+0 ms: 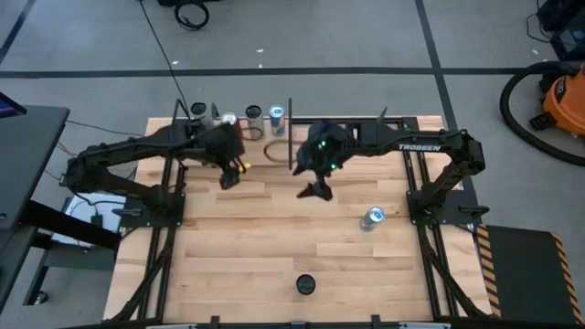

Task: Place canned beverage on shelf
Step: Put the white-yellow soda can on the shelf aligned with the other white-yellow soda can

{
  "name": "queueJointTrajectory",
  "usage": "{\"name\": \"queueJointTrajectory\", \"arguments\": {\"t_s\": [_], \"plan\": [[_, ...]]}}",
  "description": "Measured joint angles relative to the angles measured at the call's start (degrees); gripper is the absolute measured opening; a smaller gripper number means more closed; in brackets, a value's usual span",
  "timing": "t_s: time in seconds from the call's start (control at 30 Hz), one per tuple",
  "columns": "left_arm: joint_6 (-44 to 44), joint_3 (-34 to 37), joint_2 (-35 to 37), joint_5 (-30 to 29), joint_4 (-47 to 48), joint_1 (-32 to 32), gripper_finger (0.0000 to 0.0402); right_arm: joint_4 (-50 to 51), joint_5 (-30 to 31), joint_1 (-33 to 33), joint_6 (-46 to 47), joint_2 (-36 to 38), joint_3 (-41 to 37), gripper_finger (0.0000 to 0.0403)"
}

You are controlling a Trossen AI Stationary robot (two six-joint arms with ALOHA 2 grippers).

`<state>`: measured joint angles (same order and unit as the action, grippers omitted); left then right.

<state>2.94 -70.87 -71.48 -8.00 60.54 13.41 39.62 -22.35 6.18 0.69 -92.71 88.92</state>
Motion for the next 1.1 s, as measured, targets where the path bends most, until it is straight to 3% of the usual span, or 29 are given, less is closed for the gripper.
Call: {"name": "queueJointTrajectory", "arguments": {"t_s": [0.17, 0.4, 0.7, 0.97, 1.1], "plan": [[4.85, 0.04, 0.02, 0.02, 2.7, -8.03, 0.0314, 4.42, 1.52, -7.07, 0.81, 0.04, 0.0, 0.0385], [10.14, 0.04, 0.02, -1.02, 2.24, -18.19, 0.0314, 8.57, 14.38, -19.16, 10.19, 0.04, 0.0, 0.0385], [13.52, 0.04, 0.02, -8.85, 0.08, -27.61, 0.0314, 8.2, 27.54, -30.05, 21.26, 0.09, 0.0, 0.0385], [14.55, 0.07, -1.73, -16.93, -7.2, -35.1, 0.0314, -2.64, 34.97, -37.69, 24.3, -0.37, -4.95, 0.0385], [14.83, 0.07, -2.74, -17.48, -11.55, -37.51, 0.0314, -6.65, 39.39, -41.06, 23.72, -0.37, -8.41, 0.0385]]}}
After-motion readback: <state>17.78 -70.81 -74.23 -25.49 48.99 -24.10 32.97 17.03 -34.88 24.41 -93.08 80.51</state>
